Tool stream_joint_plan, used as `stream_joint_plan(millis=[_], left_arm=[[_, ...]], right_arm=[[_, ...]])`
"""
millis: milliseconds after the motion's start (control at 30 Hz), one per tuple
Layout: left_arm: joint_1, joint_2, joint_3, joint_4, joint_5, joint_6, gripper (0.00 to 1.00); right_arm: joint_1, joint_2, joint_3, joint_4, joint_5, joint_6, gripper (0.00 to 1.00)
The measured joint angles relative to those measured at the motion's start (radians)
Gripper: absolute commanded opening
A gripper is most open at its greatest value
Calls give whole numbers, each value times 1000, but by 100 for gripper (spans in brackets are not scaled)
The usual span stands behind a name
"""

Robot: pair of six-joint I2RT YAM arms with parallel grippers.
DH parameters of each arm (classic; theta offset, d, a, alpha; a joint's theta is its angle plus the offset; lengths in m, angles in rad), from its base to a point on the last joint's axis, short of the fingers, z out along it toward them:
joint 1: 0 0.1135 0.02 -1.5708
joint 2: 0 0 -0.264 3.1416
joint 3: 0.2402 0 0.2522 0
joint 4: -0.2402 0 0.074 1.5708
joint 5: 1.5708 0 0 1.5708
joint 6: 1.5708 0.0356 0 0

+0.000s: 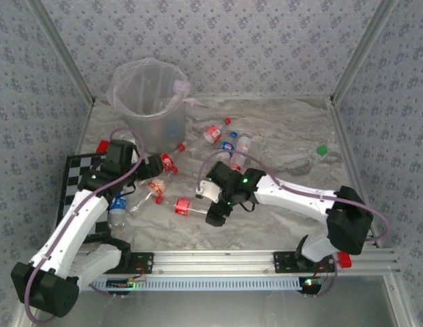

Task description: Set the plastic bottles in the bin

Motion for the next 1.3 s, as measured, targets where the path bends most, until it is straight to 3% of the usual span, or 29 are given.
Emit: stream_joint_plan(millis=[267, 767, 933, 1100, 1300], left_arm=[[21, -47, 0, 86, 14, -68, 93], [23, -13, 0, 126, 40, -99, 92], [23, -12, 3, 139, 60, -108, 92], [23, -13, 16, 186, 122, -138, 92], [-74, -10, -11, 439, 218, -233, 93]], right_arm=[[22, 139, -2, 124, 49, -2, 79], [48, 171, -39, 211, 60, 40, 45], [17, 43, -77, 159, 48, 39, 44], [-92, -196, -97, 134, 17, 43, 41], [-237, -428, -217, 220, 16, 121, 35]])
